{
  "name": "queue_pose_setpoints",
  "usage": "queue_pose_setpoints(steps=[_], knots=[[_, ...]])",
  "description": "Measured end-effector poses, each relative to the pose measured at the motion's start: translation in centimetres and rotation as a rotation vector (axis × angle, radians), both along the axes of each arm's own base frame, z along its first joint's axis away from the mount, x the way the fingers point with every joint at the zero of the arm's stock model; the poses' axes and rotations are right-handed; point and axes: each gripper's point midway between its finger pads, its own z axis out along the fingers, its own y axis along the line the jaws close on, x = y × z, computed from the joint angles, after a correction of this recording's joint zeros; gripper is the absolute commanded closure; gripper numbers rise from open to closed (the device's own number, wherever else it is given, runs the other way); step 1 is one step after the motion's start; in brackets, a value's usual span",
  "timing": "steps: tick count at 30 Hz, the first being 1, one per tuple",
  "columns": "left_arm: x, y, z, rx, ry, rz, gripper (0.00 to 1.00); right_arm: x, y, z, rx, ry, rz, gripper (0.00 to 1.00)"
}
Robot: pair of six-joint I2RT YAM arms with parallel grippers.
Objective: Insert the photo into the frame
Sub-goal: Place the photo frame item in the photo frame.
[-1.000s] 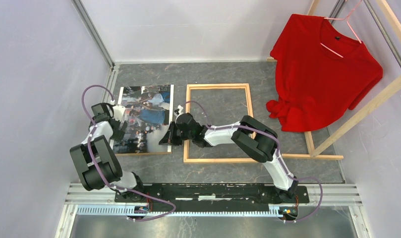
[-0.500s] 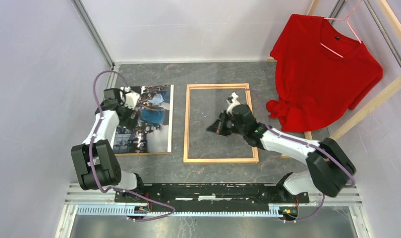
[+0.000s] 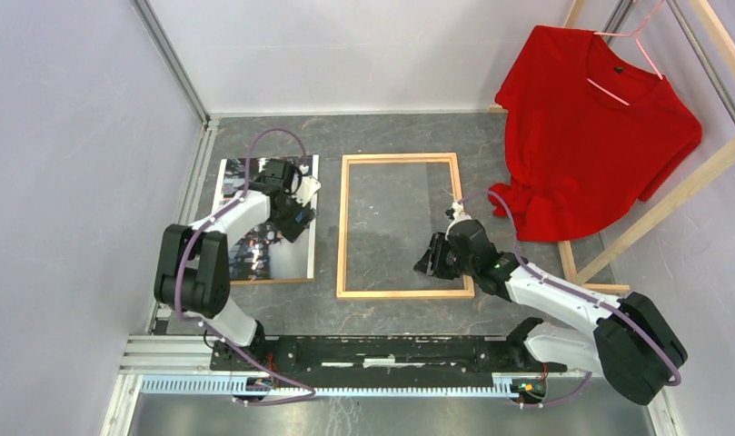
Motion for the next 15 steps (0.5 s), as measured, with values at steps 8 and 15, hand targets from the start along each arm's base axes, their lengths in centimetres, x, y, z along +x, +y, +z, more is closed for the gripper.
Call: queue_pose_setpoints(steps=[8, 15], knots=[[0.6, -0.5, -2.0, 0.067, 0.034, -0.001, 0.02, 1.4, -2.1, -1.5, -0.073, 0.026, -0.046, 0.20], [2.0, -0.9, -1.9, 0.085, -0.009, 0.004, 0.02, 4.3, -3.8, -2.3, -0.070, 0.065, -0.098, 0.15]])
